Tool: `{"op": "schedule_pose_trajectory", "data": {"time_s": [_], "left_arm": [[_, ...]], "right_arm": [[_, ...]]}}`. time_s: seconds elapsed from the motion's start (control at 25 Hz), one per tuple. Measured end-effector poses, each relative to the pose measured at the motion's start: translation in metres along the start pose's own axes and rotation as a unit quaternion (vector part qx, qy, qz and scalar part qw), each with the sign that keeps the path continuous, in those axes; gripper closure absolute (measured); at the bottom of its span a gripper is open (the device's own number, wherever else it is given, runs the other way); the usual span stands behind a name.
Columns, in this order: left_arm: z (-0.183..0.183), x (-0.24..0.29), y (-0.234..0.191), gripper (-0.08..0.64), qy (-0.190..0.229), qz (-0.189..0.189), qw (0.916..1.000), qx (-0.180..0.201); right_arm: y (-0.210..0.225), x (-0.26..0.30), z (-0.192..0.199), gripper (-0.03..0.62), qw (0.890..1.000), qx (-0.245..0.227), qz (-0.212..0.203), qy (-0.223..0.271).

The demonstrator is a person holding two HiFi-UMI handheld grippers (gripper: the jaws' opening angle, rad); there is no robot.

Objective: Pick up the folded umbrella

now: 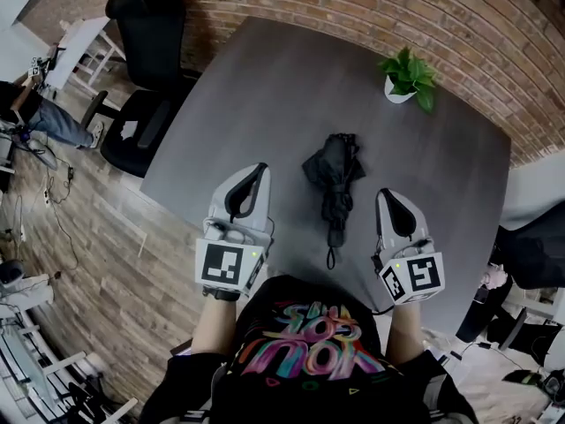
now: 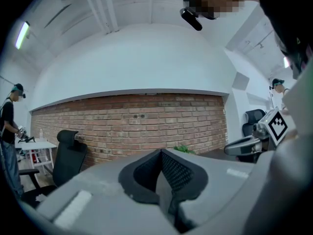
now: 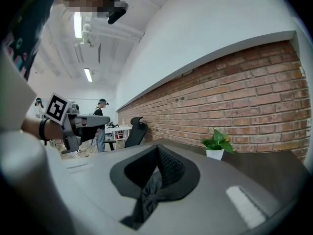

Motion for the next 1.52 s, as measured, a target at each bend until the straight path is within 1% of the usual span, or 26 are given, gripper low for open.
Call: {"op": "schedule_pose_trajectory", "data": {"time_s": [0.32, 0.6, 0.84, 1.16, 1.36, 1.52], "left_arm": [[-0.005, 0.036, 0.002, 0.558, -0.007, 0.04, 0.9992, 0.005], [-0.01, 0.067, -0.003, 0.558, -0.013, 0.095, 0.9954, 0.006], [-0.011, 0.082, -0.011, 0.56, -0.014, 0.129, 0.9915, 0.0], [-0.009, 0.091, -0.016, 0.56, -0.013, 0.151, 0.9884, -0.006], [-0.01, 0.09, -0.018, 0.56, -0.011, 0.158, 0.9874, -0.008], [-0.01, 0.091, -0.021, 0.56, -0.011, 0.159, 0.9871, -0.009]], "right_arm": [[0.008, 0.007, -0.003, 0.592, 1.0, 0.014, 0.022, 0.001], [0.006, 0.006, -0.007, 0.592, 0.997, 0.021, 0.073, -0.01], [-0.002, 0.006, -0.007, 0.592, 0.994, 0.022, 0.105, -0.022], [-0.01, 0.011, -0.009, 0.592, 0.992, 0.01, 0.125, -0.032], [-0.016, 0.015, -0.005, 0.591, 0.992, 0.007, 0.121, -0.043], [-0.018, 0.021, 0.0, 0.571, 0.992, 0.01, 0.118, -0.052]]}}
Point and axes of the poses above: the fingertips, and each gripper's own axes: x forward along the fingers, y to its right, z out of its underside, the point moved 9 cm from there along -x, backward along the fingers, and after that the axes turned 14 degrees about -x, right-handed, at the moved point
